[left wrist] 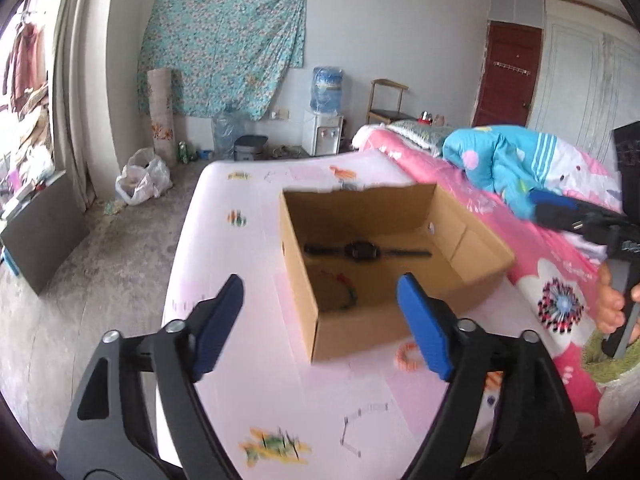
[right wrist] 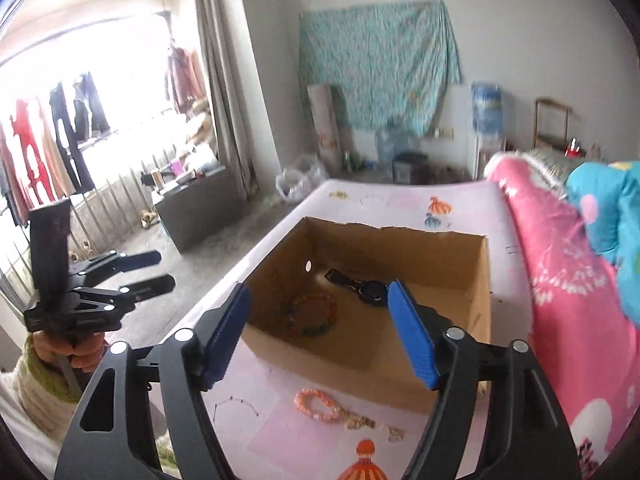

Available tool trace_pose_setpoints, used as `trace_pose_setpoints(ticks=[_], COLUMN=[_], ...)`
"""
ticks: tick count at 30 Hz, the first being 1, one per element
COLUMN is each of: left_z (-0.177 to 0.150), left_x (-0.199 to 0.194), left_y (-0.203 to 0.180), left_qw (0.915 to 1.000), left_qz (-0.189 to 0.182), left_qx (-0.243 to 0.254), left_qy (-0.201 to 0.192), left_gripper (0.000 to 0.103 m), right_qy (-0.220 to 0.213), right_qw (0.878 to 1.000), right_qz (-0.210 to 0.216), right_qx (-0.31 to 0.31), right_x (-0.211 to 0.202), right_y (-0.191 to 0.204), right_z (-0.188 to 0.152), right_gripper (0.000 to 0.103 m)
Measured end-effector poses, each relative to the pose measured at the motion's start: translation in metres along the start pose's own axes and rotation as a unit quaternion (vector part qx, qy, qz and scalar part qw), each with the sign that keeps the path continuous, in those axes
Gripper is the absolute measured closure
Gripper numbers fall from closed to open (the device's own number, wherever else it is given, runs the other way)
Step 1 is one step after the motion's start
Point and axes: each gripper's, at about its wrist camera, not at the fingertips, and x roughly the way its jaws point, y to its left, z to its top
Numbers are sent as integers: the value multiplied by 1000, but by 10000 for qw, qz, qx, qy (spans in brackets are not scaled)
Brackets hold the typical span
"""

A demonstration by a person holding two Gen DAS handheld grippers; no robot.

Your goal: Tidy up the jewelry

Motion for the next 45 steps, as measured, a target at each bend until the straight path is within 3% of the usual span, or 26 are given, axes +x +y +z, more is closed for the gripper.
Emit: trace_pose_setpoints(ticks=[3, 6, 11, 14, 21, 24, 26, 28, 36, 45], left_z=[-29, -56, -92, -101, -98, -97, -92, -89, -82, -90], left_x=[16, 40, 82, 98, 100, 102, 109, 115, 147, 158], left_y=[-5, -9, -29, -40, -42, -43, -49, -56, -95, -100], left_qw=[9991, 9957, 9884, 9848, 9899, 9906, 9900, 9895, 9876, 9825], left_qz=[115, 237, 423, 571, 459, 370, 217, 29, -10, 400], left_qx=[-192, -283, 90, 342, 39, -32, -77, -96, 286, 590], left_qy=[369, 845, 1456, 1603, 1344, 1320, 1395, 1439, 1541, 1721], left_gripper=[23, 23, 23, 23, 28, 42, 58, 64, 64, 62], right_qy=[17, 415, 1270, 1445, 1271, 1262, 1245, 1232, 1218, 1262], right_qw=[9999, 9978, 9845, 9795, 9764, 9737, 9724, 9715, 9704, 9680], right_qz=[-151, -474, -1127, -1319, -1415, -1383, -1382, -1381, -1339, -1354], right_qx=[26, 193, 446, 487, 1023, 1301, 1411, 1483, 1597, 1693], right_x=[-7, 4, 32, 42, 42, 45, 48, 51, 65, 73], right_y=[5, 6, -4, -12, -37, -48, -55, -60, -71, -84], right_z=[-30, -63, -114, -129, -141, -146, -148, -148, -149, -151], right_gripper=[28, 26, 26, 26, 26, 26, 26, 26, 26, 26])
